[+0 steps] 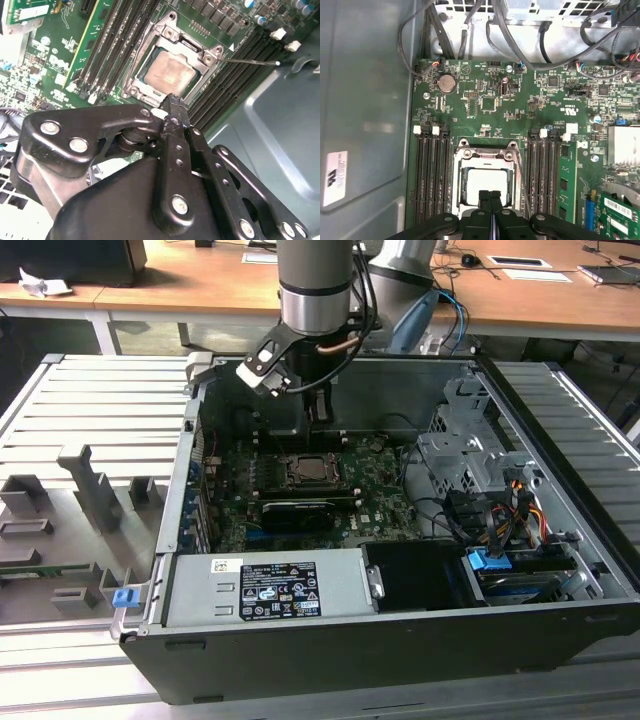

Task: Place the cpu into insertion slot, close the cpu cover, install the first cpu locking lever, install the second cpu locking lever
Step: 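Install the first cpu locking lever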

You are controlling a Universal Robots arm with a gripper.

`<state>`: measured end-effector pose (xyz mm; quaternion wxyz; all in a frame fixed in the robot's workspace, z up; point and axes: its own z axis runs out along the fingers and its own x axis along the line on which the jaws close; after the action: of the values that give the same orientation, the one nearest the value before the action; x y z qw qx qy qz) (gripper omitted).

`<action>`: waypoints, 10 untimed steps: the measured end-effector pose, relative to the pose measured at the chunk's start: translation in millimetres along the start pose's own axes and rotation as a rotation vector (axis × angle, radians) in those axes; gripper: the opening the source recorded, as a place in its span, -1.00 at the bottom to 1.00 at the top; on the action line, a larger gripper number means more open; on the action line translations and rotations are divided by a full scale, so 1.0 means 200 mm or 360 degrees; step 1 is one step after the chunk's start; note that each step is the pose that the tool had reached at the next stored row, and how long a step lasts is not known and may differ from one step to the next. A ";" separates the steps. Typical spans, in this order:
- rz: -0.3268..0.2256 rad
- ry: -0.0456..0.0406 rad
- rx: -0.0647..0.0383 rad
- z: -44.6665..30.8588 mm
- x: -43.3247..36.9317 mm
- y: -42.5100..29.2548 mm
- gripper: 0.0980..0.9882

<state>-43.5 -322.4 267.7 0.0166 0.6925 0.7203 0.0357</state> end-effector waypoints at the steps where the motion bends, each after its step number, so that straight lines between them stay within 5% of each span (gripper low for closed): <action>1: 0.0000 0.0001 0.0010 -0.007 0.001 0.003 -0.98; 3: 0.0002 0.0003 0.0060 -0.006 -0.001 0.028 -0.98; 10: 0.0002 0.0003 0.0066 -0.058 0.000 0.032 -0.98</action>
<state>-37.9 -322.5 279.7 0.0015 0.6932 0.7205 0.0213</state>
